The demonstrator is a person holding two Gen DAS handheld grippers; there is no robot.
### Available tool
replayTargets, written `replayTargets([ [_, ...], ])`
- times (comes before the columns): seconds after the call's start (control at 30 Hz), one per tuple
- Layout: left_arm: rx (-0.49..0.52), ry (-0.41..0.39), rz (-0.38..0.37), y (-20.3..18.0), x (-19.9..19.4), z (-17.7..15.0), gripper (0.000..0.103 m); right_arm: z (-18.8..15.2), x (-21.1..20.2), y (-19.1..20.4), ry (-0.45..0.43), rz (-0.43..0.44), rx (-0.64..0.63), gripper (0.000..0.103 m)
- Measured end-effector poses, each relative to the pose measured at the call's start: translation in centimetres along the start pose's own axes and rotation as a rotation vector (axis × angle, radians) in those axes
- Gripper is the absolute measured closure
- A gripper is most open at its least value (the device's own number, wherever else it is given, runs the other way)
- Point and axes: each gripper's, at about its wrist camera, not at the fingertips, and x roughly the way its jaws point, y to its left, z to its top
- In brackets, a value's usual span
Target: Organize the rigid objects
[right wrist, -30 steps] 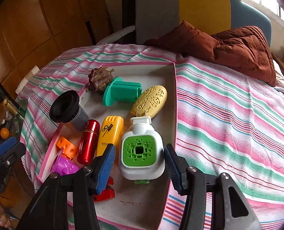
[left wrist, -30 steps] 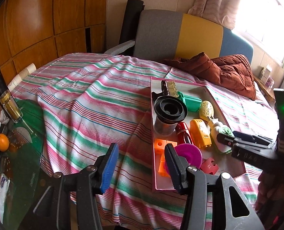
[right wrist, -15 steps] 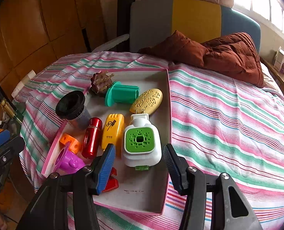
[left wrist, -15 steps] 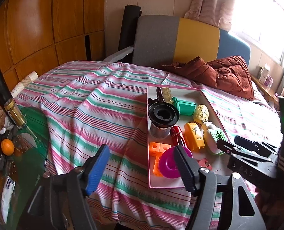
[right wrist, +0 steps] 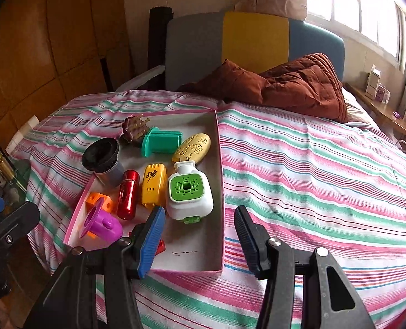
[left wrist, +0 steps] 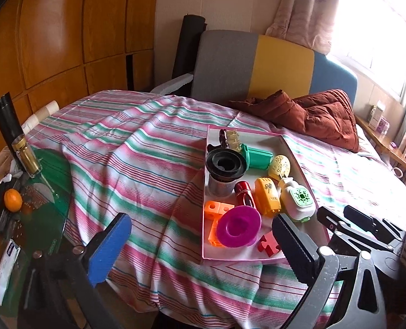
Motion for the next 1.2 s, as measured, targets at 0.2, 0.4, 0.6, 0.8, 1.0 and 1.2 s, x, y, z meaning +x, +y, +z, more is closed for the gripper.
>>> replayTargets([
  [0.2, -0.005, -0.003, 0.04, -0.3, -0.4, -0.1, 0.0, 0.2, -1.0, 0.2, -0.027, -0.002, 0.001, 0.05],
  [0.4, -0.033, 0.008, 0.035, 0.4, -0.5, -0.2, 0.0, 0.4, -1.7, 0.4, -0.05, -0.001, 0.001, 0.05],
  [0.6, -0.009, -0.047, 0.047, 0.2, -1.2, -0.4, 0.0, 0.4, -1.9, 0.7, -0.054, 0.004, -0.007, 0.05],
  [0.8, -0.011, -0.033, 0.04, 0.3, -1.1, -0.2, 0.0, 0.3, -1.9, 1.1, -0.054, 0.012, -0.02, 0.05],
  [1.0, -0.005, -0.029, 0.066, 0.3, -0.8, -0.3, 0.0, 0.2, -1.8, 1.2, -0.049, 0.016, -0.026, 0.05],
  [1.2, 0.003, -0.035, 0.071, 0.4, -0.6, -0.5, 0.0, 0.1, -1.5, 1.6, -0.042, 0.022, -0.04, 0.05],
])
